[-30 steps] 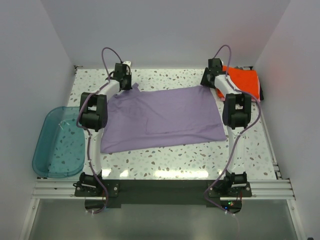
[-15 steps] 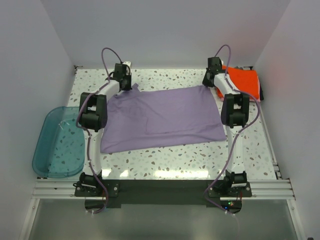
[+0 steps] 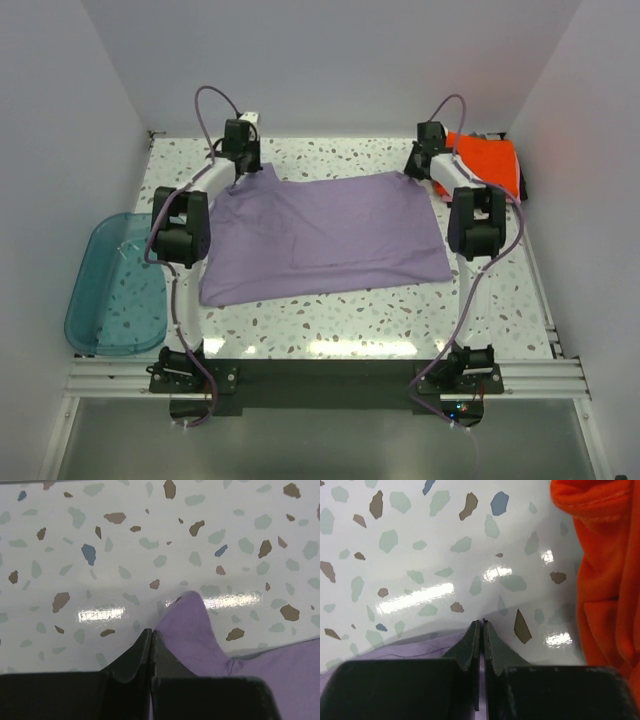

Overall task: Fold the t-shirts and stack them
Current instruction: Fold the tshirt

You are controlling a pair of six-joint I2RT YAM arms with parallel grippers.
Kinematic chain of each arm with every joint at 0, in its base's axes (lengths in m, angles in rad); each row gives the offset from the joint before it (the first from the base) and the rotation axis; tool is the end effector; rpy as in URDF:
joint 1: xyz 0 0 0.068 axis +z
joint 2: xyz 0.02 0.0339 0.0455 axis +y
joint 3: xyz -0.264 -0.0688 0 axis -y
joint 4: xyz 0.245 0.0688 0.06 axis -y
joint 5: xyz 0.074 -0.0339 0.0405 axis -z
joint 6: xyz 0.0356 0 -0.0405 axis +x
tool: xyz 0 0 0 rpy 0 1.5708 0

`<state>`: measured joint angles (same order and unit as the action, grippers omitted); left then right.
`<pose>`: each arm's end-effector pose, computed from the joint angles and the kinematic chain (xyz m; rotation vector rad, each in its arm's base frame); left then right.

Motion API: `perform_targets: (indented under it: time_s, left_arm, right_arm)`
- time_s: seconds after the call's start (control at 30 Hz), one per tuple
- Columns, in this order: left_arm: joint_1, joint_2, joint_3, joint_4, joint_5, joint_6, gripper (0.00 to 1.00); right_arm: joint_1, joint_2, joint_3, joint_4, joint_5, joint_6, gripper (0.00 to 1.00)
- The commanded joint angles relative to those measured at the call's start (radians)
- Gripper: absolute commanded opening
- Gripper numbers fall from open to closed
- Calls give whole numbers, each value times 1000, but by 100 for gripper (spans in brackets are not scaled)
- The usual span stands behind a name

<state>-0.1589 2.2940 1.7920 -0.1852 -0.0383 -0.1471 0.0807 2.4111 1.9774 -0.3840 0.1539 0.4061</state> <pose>0.5167 -0.0814 0.1766 -0.0071 2.2602 -0.1201 0.5375 0.0380 0.1615 0.4562 2.3323 0.0486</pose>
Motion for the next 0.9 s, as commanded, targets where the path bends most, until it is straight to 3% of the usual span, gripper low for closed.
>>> perform_targets:
  time_s: [0.0, 0.57, 0.87]
  left_arm:
    - [-1, -107, 1, 112, 0, -14, 0]
    - [-1, -290, -181, 154, 12, -35, 0]
    - [-7, -498, -451, 168, -17, -166, 0]
  right_arm:
    - [-10, -113, -64, 122, -59, 34, 0]
    - [-48, -308, -281, 240, -114, 63, 0]
    - [-48, -458, -458, 234, -105, 83, 0]
